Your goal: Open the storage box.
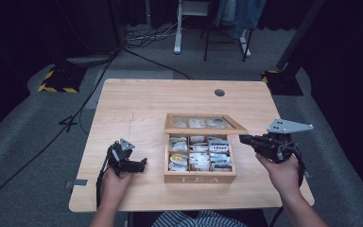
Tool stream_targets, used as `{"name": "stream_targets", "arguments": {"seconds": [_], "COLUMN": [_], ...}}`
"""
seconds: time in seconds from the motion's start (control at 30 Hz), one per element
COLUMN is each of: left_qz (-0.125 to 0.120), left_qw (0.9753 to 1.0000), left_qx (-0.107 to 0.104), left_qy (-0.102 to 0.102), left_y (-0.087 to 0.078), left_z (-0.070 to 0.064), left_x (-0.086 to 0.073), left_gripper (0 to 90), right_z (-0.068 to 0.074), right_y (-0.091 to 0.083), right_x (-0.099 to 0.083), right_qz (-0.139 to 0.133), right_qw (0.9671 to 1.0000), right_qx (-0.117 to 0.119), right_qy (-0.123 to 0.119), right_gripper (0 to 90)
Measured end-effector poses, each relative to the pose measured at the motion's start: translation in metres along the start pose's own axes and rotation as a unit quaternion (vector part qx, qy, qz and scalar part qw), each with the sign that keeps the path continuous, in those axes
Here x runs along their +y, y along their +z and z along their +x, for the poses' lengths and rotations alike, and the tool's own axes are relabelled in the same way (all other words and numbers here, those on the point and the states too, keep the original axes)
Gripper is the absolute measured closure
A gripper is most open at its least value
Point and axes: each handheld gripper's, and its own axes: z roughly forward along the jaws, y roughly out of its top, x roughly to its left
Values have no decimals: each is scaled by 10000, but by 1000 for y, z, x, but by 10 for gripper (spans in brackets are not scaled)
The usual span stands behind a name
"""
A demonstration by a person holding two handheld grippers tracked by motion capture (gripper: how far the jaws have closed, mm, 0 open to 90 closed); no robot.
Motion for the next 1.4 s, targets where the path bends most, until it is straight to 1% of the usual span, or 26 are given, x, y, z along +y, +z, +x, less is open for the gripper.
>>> {"name": "stream_targets", "arguments": {"seconds": [0.13,0.17,0.2,0.27,0.37,0.47,0.53,0.57,0.67,0.8,0.9,0.93,1.0,1.03,1.07,1.17,1.23,1.27,1.4], "left_qz": [-5,-5,-5,-11,-24,-81,-140,-140,-154,-167,-151,-151,-173,-177,-164,-119,-113,-86,-50], "left_qw": [10000,10000,10000,10000,10000,10000,9999,9999,9999,9998,9999,9999,9998,9998,9998,9999,9999,9999,10000], "left_qx": [-7,-7,-3,8,20,-33,-3,-3,45,22,-17,-32,-59,-74,-69,-36,-34,-66,-54], "left_qy": [-10,-10,-12,-8,-19,7,-27,-27,-28,-56,-38,3,20,32,38,30,5,17,24], "left_y": [0,0,0,0,0,-1,-2,-2,-3,-3,-4,-5,-5,-5,-5,-5,-6,-6,-8], "left_z": [0,0,0,0,-1,-1,-2,-2,-3,-4,-4,-4,-3,-3,-3,-4,-5,-5,-4], "left_x": [0,0,0,0,0,-1,-2,-2,-2,-3,-3,-3,-4,-4,-4,-2,-2,-2,-2], "left_gripper": [23,23,23,24,30,56,89,103,118,126,145,150,152,154,155,168,186,191,206], "right_z": [2,2,4,5,7,9,11,11,10,11,11,11,11,12,13,14,15,14,14], "right_y": [5,5,7,9,11,16,20,20,23,25,28,27,27,27,27,28,26,26,25], "right_x": [3,3,4,7,11,14,16,16,22,22,21,21,20,18,16,14,14,14,14], "right_qz": [-24,-24,-55,-63,-129,-140,-150,-150,-214,-313,-300,-296,-339,-370,-382,-435,-477,-519,-546], "right_qw": [9999,9999,9997,9994,9991,9986,9982,9982,9985,9979,9980,9974,9976,9974,9968,9960,9956,9955,9953], "right_qx": [-134,-134,-244,-327,-370,-472,-545,-545,-502,-566,-553,-644,-586,-571,-663,-730,-776,-768,-761], "right_qy": [-33,-33,-86,-113,-140,-194,-216,-216,-22,68,4,-117,-166,-238,-234,-259,-233,-220,-234], "right_gripper": [899,899,900,900,900,900,900,900,900,900,900,900,900,900,900,900,900,899,899]}}
